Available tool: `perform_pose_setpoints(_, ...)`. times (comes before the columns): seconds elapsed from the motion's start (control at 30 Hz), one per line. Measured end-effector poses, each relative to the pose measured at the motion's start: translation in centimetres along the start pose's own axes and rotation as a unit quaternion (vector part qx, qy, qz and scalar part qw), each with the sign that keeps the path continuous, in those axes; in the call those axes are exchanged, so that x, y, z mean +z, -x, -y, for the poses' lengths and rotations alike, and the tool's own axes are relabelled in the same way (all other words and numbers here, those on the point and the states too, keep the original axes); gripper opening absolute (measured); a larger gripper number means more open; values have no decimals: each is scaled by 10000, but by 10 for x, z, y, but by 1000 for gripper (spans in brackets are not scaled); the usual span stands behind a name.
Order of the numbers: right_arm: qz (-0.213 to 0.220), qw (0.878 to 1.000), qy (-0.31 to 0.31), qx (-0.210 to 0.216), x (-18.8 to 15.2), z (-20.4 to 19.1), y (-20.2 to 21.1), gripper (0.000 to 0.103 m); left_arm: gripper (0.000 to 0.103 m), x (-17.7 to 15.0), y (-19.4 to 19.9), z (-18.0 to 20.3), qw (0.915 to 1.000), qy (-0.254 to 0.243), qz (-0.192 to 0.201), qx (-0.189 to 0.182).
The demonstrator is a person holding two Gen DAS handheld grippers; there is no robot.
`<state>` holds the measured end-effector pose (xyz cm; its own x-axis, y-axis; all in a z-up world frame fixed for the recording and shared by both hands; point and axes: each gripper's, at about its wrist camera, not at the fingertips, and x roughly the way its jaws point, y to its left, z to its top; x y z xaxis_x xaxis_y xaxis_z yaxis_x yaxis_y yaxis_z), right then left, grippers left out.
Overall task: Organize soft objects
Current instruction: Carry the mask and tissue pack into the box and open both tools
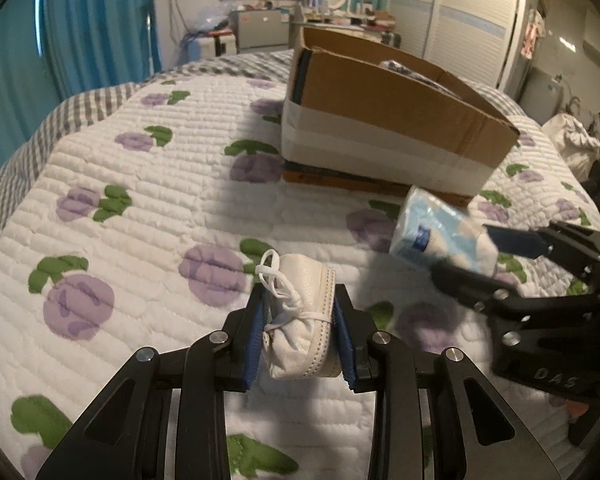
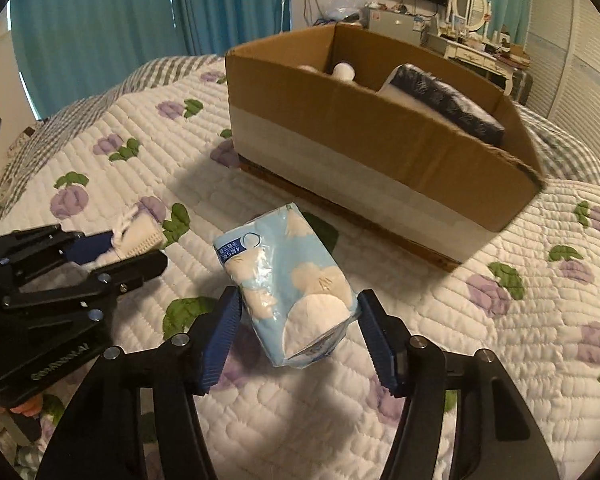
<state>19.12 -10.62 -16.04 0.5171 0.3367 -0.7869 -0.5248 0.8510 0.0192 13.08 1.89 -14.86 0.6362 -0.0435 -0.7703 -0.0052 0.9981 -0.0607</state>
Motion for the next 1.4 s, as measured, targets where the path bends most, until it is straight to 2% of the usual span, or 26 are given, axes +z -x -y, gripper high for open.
perform_pose_setpoints(0.23, 307, 9994, -177, -35, -1, 3, 43, 59, 31, -1, 32, 21, 9992, -316, 247, 53)
perform_pose_setpoints(0.47, 654, 9972, -144, -323, 9, 8, 97, 59, 31, 13, 77, 35, 9975, -419, 559, -139)
perform_pose_setpoints(0.73, 1179, 9916, -151, -509, 45, 23, 157, 59, 31, 60, 117, 51, 9932, -532, 976, -342)
perform_pose_setpoints(0.83, 1380, 9888, -177, -534, 62, 32, 173, 59, 31, 80, 122, 56, 9920, -612, 1077, -248)
perform_pose_setpoints(0.97, 1582, 9855, -246, -561, 90, 50, 187, 59, 31, 111, 122, 64, 9897, -705, 1226, -224)
perform_pose_setpoints(1.1, 1673, 9838, -270, -578, 118, 68, 185, 59, 31, 144, 107, 71, 9879, -790, 1314, -249)
perform_pose_setpoints(1.27, 1718, 9829, -360, -555, 150, 94, 155, 59, 31, 182, 68, 72, 9874, -838, 1281, -405)
perform_pose_setpoints(1.4, 1562, 9857, -454, -448, 169, 115, 112, 59, 31, 201, 24, 69, 9902, -817, 1062, -403)
